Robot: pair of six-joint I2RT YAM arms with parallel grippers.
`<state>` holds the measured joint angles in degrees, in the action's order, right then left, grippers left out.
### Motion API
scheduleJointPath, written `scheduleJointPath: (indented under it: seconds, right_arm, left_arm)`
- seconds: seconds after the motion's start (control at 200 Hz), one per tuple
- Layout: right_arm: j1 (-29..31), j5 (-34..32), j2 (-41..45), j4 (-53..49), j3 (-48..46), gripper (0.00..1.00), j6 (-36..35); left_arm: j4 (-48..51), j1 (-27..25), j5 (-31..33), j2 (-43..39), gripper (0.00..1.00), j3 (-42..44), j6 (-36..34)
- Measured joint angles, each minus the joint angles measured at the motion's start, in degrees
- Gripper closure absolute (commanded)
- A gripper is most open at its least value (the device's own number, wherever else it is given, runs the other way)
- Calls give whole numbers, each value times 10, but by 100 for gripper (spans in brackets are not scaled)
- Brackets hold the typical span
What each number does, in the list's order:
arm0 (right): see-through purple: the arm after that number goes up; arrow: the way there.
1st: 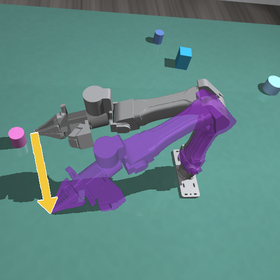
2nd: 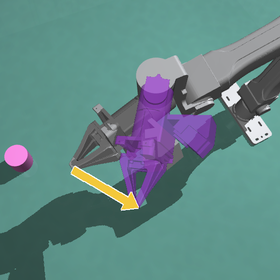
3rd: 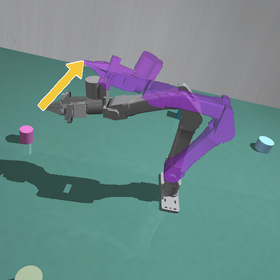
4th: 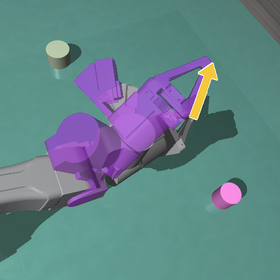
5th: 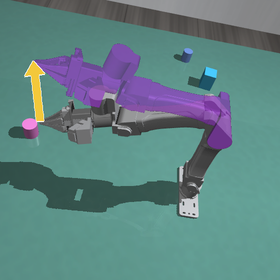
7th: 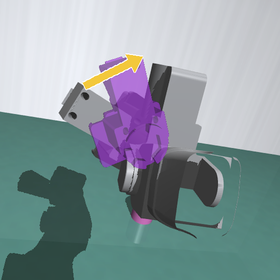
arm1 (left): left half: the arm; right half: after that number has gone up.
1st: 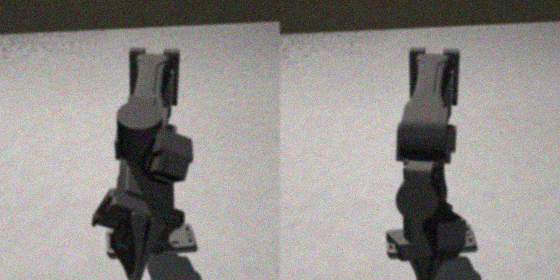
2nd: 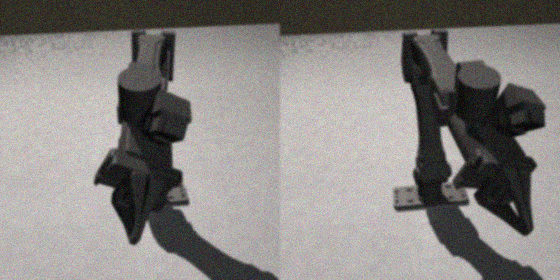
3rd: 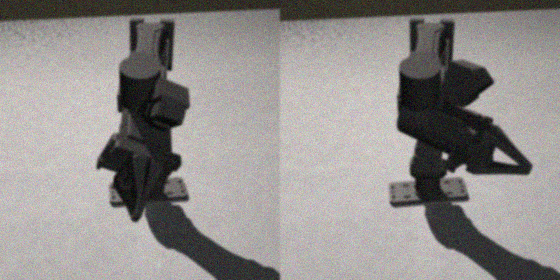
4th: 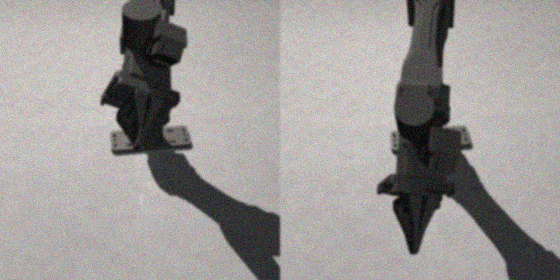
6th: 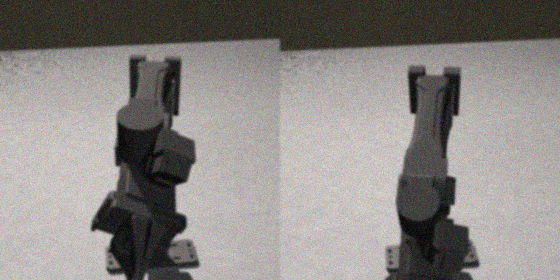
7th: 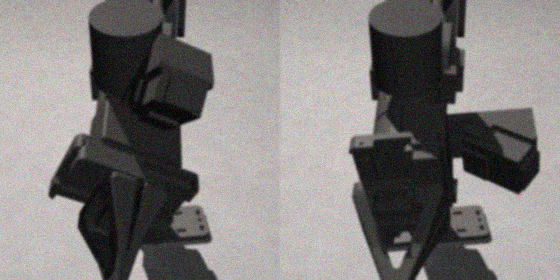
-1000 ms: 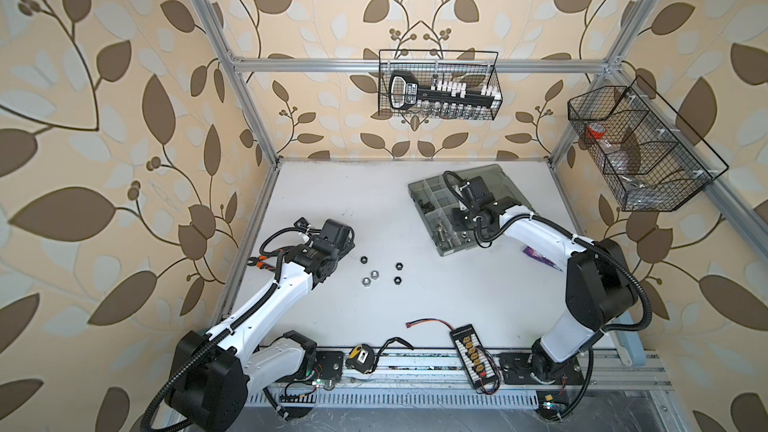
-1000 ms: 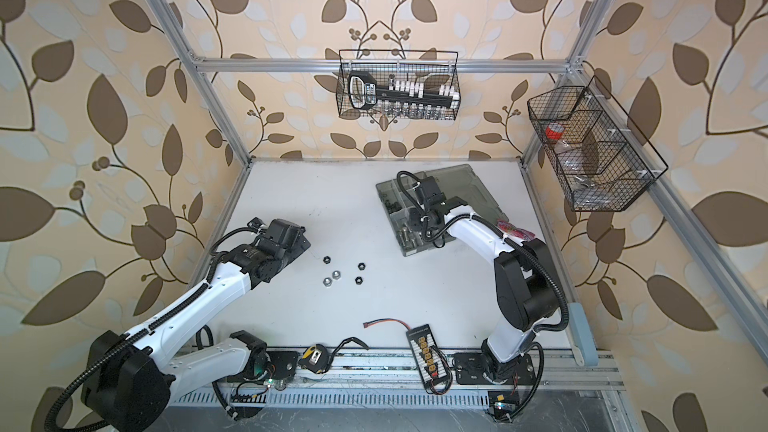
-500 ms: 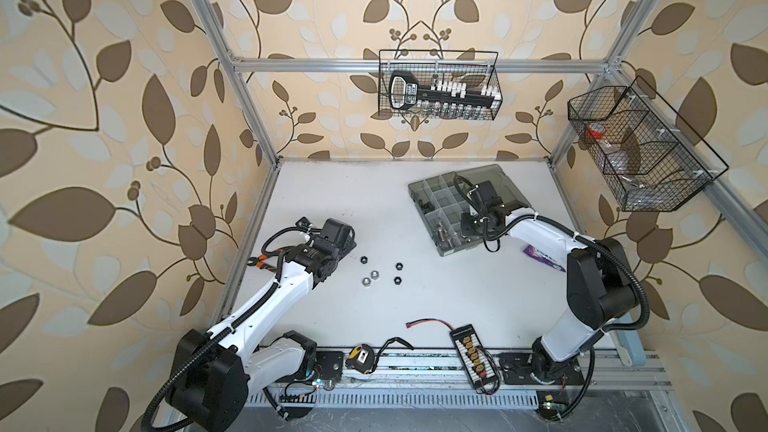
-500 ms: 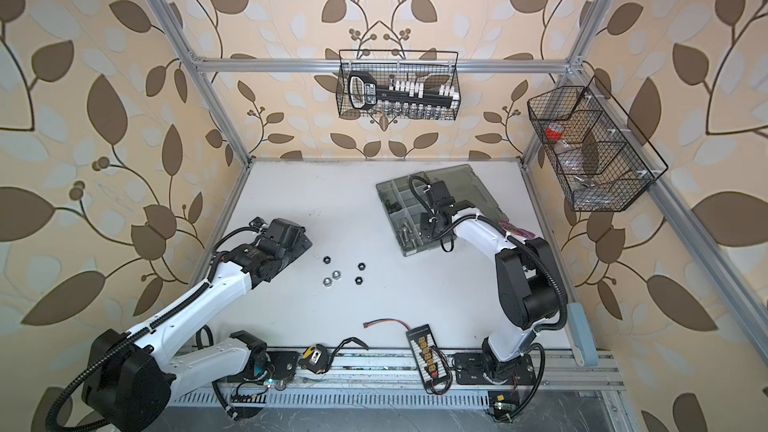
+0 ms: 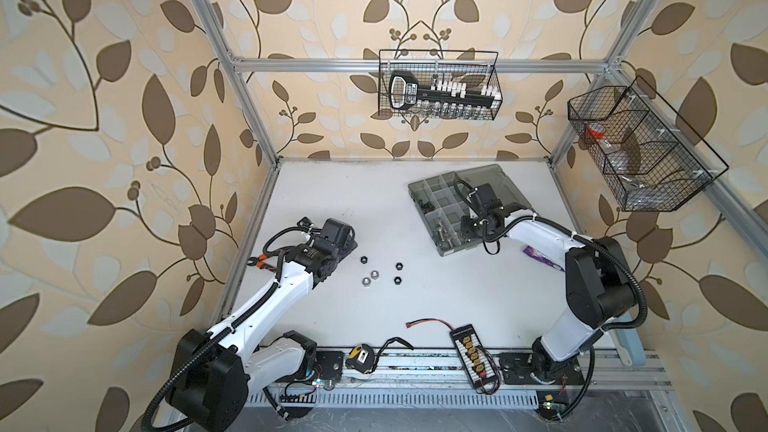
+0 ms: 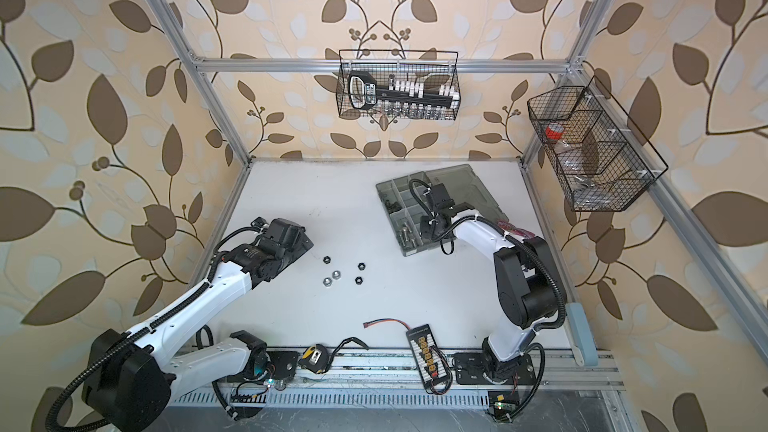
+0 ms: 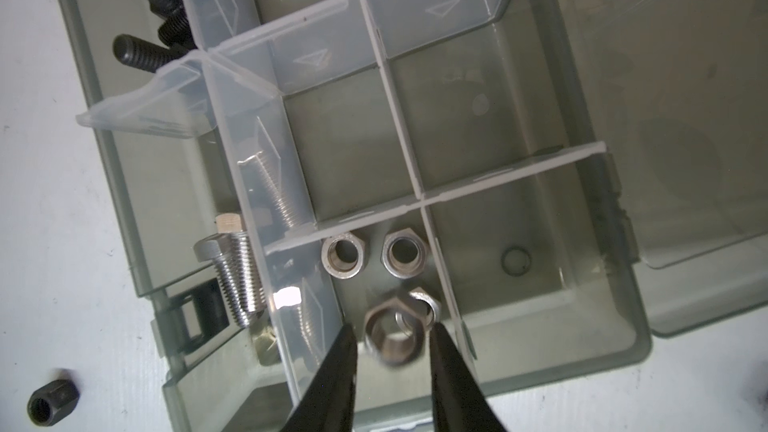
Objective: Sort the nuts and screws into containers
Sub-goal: 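Drop the nut into the compartment with the right gripper while the left moves over nuts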
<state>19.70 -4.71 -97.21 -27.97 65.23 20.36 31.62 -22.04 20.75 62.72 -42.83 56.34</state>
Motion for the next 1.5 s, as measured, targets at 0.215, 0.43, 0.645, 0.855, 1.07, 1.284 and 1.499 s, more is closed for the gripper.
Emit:
scheduleJointPath:
  seconds: [0.215, 0.43, 0.645, 0.855, 1.07, 1.284, 1.499]
  right_arm:
    - [0, 3, 0, 2, 0, 62, 0]
    - [0, 3, 0, 2, 0, 62, 0]
    - [0, 2, 0, 2, 0, 55, 0]
    - [4, 0, 5, 2, 0, 38, -1]
    - [5, -9, 39, 1, 0, 24, 0]
    - [5, -13, 62, 2, 0, 0, -9]
    - [5, -17, 77, 2, 0, 0, -7]
  left_arm:
    - [1, 0, -13, -9, 1, 3, -9]
    - [5, 0, -29, -12, 1, 6, -33]
    - [12, 0, -59, -22, 1, 10, -54]
    - [30, -3, -102, -26, 1, 16, -86]
    - [72, -59, -118, -27, 5, 21, -101]
    - [81, -127, -133, -10, 12, 29, -109]
    - [75, -178, -156, 66, 23, 28, -120]
